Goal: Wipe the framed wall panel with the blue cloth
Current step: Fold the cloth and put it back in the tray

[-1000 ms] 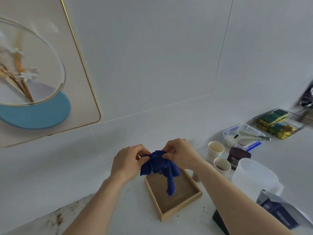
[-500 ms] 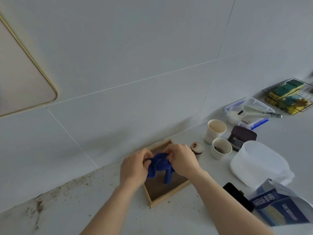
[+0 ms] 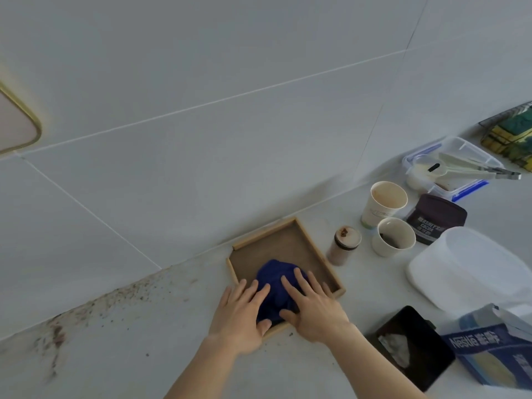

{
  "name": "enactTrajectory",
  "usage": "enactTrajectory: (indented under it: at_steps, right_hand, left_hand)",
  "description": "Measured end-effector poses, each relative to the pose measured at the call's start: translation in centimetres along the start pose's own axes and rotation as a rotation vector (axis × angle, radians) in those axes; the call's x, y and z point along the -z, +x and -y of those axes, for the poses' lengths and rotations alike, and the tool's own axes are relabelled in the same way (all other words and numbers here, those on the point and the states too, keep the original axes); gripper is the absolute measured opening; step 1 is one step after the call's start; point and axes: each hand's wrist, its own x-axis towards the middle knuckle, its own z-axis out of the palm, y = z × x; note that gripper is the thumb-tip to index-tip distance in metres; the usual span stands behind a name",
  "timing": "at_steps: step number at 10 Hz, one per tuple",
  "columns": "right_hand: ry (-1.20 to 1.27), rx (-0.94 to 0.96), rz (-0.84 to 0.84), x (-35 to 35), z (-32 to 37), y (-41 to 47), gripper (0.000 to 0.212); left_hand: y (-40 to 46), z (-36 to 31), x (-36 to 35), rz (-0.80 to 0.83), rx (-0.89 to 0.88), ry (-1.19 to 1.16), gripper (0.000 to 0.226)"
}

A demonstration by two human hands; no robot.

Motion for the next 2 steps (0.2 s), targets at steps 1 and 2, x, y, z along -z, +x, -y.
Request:
enactTrajectory:
  at_steps: [1,2]
  right_hand:
    - [0.009,-0.022,-0.026,0.0,0.4,0.2,0.083]
    - [0.019,-0.029,-0.075,0.6,0.9,0.0,0.09]
  left_hand:
    - [-0.3,0.5,0.5,-0.021,0.001,0.019,0.076]
    - [-1.0,1.0,1.7,-0.033,0.018,0.002,0.079]
